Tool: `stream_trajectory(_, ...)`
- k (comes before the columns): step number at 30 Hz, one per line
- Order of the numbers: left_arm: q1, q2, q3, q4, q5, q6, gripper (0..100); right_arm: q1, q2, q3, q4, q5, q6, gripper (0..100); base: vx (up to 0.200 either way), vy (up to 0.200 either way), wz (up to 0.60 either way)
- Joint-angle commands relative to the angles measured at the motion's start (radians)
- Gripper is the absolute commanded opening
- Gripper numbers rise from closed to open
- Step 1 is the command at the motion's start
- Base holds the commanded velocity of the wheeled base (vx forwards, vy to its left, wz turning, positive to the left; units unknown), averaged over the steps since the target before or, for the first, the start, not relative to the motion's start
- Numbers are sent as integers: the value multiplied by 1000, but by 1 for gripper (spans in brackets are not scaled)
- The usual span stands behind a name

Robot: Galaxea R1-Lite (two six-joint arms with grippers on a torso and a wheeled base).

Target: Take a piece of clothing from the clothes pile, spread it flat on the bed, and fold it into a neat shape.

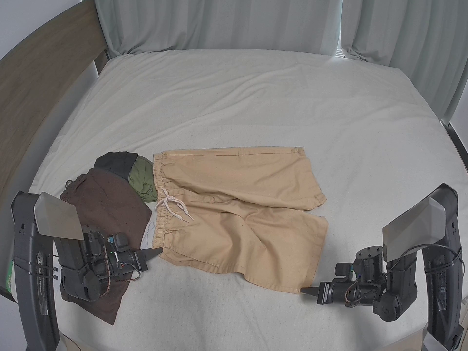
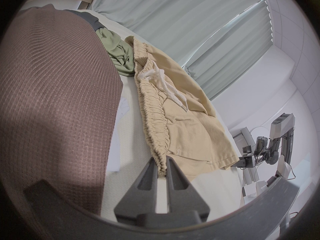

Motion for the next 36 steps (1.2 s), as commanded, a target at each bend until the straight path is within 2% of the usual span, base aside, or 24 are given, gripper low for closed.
stream_trajectory(1,0,-2,10,-2,-5,1,0,-9,-12,10,-6,-3,-7,0,0,0,0)
stream_trajectory(4,8,-10,34,-2,-15,7,0,-28,-35,24,-5,-1,-38,0,0,0,0)
stream_trajectory(6,16,-27,59,-2,-51,26,0,-57,-56,42,-5,11,-78,0,0,0,0)
stream_trajectory(9,59,-79,122,-2,-143,55,0,-115,-102,75,-3,31,-139,0,0,0,0)
stream_trajectory(12,89,-112,166,-2,-233,67,0,-135,-110,84,-3,39,-150,0,0,0,0)
stream_trajectory(13,89,-112,166,-2,-233,67,0,-135,-110,84,-3,39,-150,0,0,0,0)
stream_trajectory(14,122,-137,192,-1,-296,72,0,-141,-107,92,-3,39,-154,0,0,0,0)
stream_trajectory(15,129,-142,198,-1,-311,73,0,-141,-105,93,-3,39,-154,0,0,0,0)
stream_trajectory(23,140,-158,252,-1,-325,102,0,-140,-98,156,-3,42,-225,0,0,0,0)
stream_trajectory(36,138,-112,329,1,-325,248,0,-137,-95,205,-3,43,-277,0,0,0,0)
